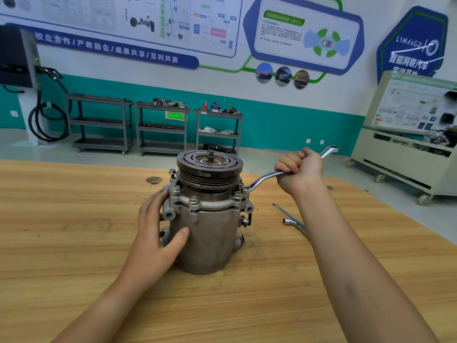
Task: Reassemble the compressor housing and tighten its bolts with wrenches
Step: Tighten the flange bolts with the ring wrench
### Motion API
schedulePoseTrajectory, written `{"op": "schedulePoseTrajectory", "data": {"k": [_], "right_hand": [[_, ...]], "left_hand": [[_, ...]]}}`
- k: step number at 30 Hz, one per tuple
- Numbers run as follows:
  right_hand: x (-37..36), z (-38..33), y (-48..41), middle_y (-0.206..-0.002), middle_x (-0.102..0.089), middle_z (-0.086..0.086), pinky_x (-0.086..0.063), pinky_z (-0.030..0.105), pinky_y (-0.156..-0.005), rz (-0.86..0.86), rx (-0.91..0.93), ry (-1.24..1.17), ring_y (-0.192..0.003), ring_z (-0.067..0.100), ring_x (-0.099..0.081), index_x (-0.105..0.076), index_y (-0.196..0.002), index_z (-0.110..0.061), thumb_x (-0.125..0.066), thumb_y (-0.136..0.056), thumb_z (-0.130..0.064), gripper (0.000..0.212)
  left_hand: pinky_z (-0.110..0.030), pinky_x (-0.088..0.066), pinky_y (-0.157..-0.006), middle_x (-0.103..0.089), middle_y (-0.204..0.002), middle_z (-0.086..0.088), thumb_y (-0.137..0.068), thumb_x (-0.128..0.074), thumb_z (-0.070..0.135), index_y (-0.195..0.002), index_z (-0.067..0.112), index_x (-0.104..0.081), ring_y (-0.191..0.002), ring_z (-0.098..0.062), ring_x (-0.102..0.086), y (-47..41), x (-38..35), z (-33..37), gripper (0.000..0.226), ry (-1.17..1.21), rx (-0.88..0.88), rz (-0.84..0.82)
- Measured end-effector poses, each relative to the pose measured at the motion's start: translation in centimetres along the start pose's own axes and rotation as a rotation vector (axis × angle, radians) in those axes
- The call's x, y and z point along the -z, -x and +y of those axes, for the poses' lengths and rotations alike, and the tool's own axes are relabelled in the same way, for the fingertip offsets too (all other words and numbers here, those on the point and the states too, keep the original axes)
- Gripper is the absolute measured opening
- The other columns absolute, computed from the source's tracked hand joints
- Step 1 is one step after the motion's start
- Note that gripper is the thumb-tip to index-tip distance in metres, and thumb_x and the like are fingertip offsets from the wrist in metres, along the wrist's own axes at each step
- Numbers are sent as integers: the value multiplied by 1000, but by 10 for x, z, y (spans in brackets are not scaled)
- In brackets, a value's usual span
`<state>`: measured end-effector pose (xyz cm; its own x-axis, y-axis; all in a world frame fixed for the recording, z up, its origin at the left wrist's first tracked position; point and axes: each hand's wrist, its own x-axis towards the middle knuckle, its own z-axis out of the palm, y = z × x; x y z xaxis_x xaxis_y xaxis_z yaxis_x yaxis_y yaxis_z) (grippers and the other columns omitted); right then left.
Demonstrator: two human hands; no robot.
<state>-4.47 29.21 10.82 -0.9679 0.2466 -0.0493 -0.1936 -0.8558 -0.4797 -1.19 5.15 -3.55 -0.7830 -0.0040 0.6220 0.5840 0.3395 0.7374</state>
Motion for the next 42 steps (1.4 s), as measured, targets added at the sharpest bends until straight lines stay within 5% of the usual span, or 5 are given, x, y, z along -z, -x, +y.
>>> {"op": "schedulePoseTrajectory", "data": {"k": [12, 21, 25, 31, 42], "right_hand": [[29, 5, -13, -34, -19, -6, -18, 12, -31, -3, -91, -148, -25, 9, -17, -30, -37, -16, -32, -100, -23, 63], [43, 14, 35, -39, -22, -5, -36, 14, -41, -81, 263, -105, -33, 12, -25, -32, -47, -19, -34, -100, -28, 54], [54, 25, 63, -41, -26, -4, -48, 23, -59, -223, 421, 79, -41, 13, -33, -37, -42, -21, -30, -101, -30, 60], [58, 58, 96, -49, -41, -10, -48, 26, -83, -265, 789, 516, -57, 12, -48, -46, -45, -26, -35, -96, -29, 53], [49, 106, 106, -58, -42, -6, -39, 13, -61, -299, 1175, 722, -58, 2, -42, -39, -62, -21, -36, -91, -26, 29]], "left_hand": [[-45, -37, -107, -15, -127, 50, -77, -62, 30, -124, 58, -22, -132, -1, -26, 0, -1, 4, 68, -10, 7, 4], [-39, -34, -107, -20, -131, 37, -83, -65, 22, -126, 57, -19, -128, 10, -21, 3, -2, 4, 72, -24, 3, 34], [-27, -21, -109, -11, -135, 34, -86, -62, 20, -133, 46, -14, -128, 21, -11, 4, -4, 4, 71, -73, -9, 6], [-25, -20, -107, -3, -127, 53, -83, -67, 27, -126, 60, -9, -123, 25, -11, 3, 0, 8, 79, -61, 13, -37], [10, -15, -90, -10, -137, 43, -76, -74, 25, -127, 63, -10, -122, 31, -11, 2, -3, 4, 90, -33, -17, -31]]}}
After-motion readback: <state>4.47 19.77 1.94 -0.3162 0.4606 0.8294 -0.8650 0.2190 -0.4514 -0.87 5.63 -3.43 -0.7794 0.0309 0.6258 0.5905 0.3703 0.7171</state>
